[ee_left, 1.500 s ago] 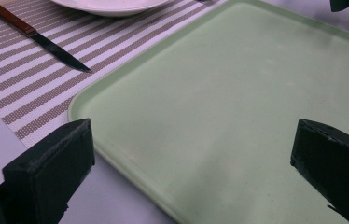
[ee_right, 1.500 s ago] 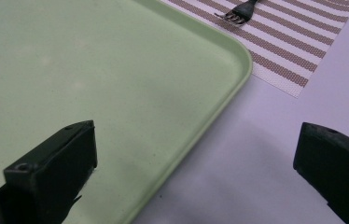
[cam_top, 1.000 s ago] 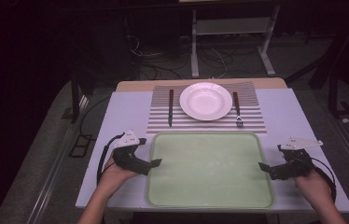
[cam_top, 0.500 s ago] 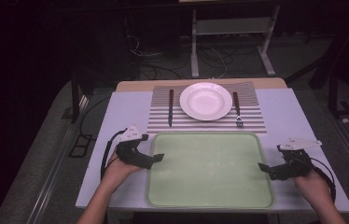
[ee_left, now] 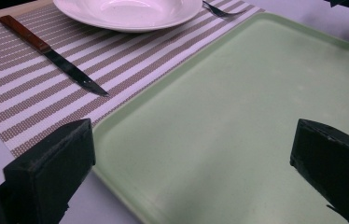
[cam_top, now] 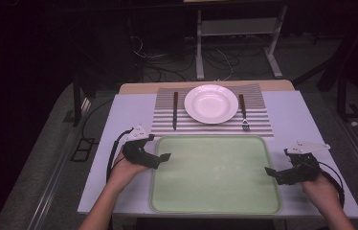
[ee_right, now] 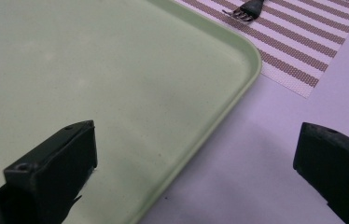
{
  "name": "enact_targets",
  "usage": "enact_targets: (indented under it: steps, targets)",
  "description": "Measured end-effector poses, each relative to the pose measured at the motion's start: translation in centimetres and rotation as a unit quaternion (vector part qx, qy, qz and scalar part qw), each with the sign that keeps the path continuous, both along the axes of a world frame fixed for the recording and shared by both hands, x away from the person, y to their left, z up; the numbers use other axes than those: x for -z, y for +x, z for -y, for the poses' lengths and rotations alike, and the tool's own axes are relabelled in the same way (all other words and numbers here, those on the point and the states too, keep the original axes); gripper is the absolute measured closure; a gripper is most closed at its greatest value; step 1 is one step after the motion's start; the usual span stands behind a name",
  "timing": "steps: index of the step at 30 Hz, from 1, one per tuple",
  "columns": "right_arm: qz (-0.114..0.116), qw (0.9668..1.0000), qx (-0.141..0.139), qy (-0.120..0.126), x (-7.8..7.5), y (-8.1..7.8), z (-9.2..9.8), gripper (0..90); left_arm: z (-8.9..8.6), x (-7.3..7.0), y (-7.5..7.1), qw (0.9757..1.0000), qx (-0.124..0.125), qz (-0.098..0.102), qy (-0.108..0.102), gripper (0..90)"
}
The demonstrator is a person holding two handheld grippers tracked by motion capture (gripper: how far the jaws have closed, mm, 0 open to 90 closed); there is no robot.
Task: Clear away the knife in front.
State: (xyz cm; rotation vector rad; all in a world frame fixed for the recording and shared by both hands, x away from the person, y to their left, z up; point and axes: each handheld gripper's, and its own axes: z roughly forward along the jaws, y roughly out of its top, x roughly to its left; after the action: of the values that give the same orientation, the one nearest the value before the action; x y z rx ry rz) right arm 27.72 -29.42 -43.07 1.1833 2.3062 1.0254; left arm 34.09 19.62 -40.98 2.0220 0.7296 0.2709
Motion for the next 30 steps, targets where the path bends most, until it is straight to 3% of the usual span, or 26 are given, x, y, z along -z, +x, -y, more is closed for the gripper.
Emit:
enact_targets:
  steps: [14, 30]
  targets:
    - [0.006, 0.9999, 0.009, 0.008, -0.1, 0.0, 0.6, 0.0, 0.6, -0.6, 1.9, 0.9998, -0.014, 0.008, -0.015, 0.0]
    - [0.006, 0.9999, 0.005, 0.011, 0.0, 0.0, 0.5, 0.0, 2.0, -0.7, 3.4, 0.9999, -0.011, 0.007, 0.002, 0.0]
